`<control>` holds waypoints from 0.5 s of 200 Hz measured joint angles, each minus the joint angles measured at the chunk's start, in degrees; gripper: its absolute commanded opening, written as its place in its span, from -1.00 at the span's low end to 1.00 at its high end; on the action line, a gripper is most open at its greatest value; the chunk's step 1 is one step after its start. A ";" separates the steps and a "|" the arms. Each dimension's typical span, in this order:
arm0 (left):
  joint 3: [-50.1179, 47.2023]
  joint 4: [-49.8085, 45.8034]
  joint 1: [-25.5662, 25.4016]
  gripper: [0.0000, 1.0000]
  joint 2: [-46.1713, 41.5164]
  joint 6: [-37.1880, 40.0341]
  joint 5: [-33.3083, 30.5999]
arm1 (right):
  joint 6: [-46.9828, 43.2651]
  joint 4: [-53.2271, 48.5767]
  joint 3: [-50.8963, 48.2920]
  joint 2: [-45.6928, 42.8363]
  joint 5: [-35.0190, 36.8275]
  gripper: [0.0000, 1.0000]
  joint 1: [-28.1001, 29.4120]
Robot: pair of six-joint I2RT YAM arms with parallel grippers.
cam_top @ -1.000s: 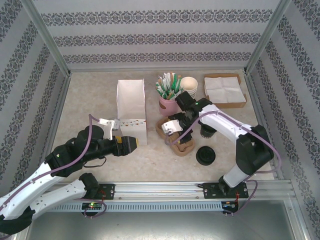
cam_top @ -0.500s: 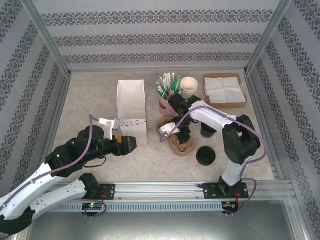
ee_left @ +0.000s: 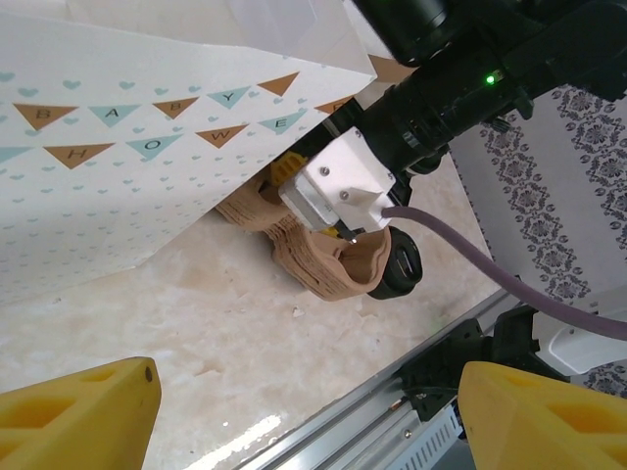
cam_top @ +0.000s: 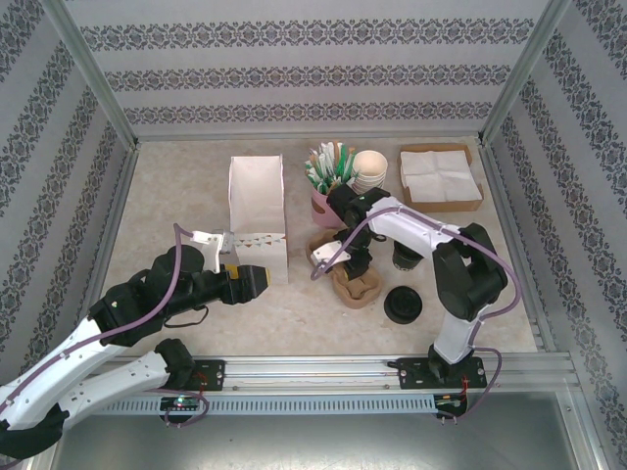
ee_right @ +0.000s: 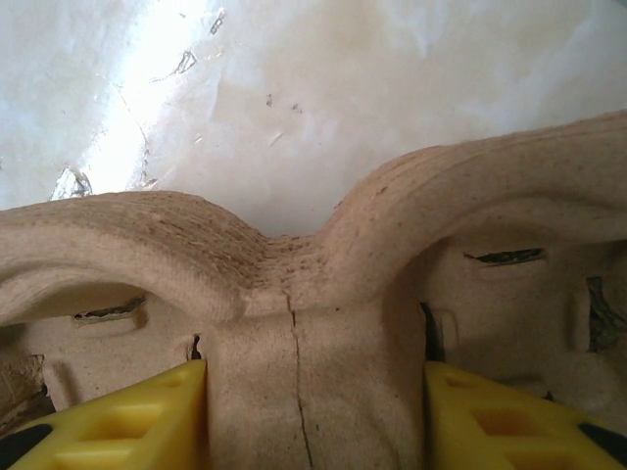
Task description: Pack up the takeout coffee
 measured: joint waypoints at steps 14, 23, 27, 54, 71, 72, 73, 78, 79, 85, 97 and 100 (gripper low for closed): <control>-0.76 0.46 0.00 0.60 -0.04 -0.85 0.59 | 0.24 0.07 -0.11 -1.57 -0.04 0.02 -0.02; -1.44 0.66 0.00 0.59 -0.02 -1.33 1.18 | 0.42 0.15 -0.46 -2.89 -0.07 0.04 -0.02; -1.84 0.85 0.00 0.59 -0.02 -1.60 1.46 | 0.46 0.17 -0.61 -3.34 -0.09 0.05 -0.02; -4.00 2.01 0.00 0.56 -0.02 -3.54 3.06 | 1.53 0.04 -1.51 -5.84 -0.50 0.07 -0.02; -5.27 2.91 0.00 0.52 -0.04 -4.85 4.15 | 2.40 0.20 -2.29 -6.54 -1.60 0.07 -0.02; -5.38 2.99 0.00 0.51 -0.04 -5.01 4.28 | 2.56 0.22 -2.38 -6.60 -1.66 0.07 -0.02; -5.44 3.04 0.00 0.51 -0.02 -5.07 4.31 | 2.64 0.22 -2.45 -6.64 -1.73 0.07 -0.02; -5.77 3.26 0.00 0.48 -0.04 -5.53 4.55 | 3.02 0.31 -2.78 -6.91 -2.12 0.08 -0.02; -5.88 3.32 0.00 0.48 -0.04 -5.77 4.72 | 3.10 0.31 -2.82 -6.95 -2.23 0.08 -0.02; -6.40 3.89 0.00 0.46 -0.04 -6.36 5.05 | 3.41 0.42 -3.19 -7.28 -2.73 0.08 -0.02; -7.96 5.90 0.00 0.37 -0.11 -7.72 6.03 | 4.17 0.57 -3.96 -8.07 -3.52 0.08 -0.02; -8.61 6.69 -0.04 0.34 -0.22 -8.59 6.32 | 4.37 0.68 -4.20 -8.28 -3.69 0.08 -0.02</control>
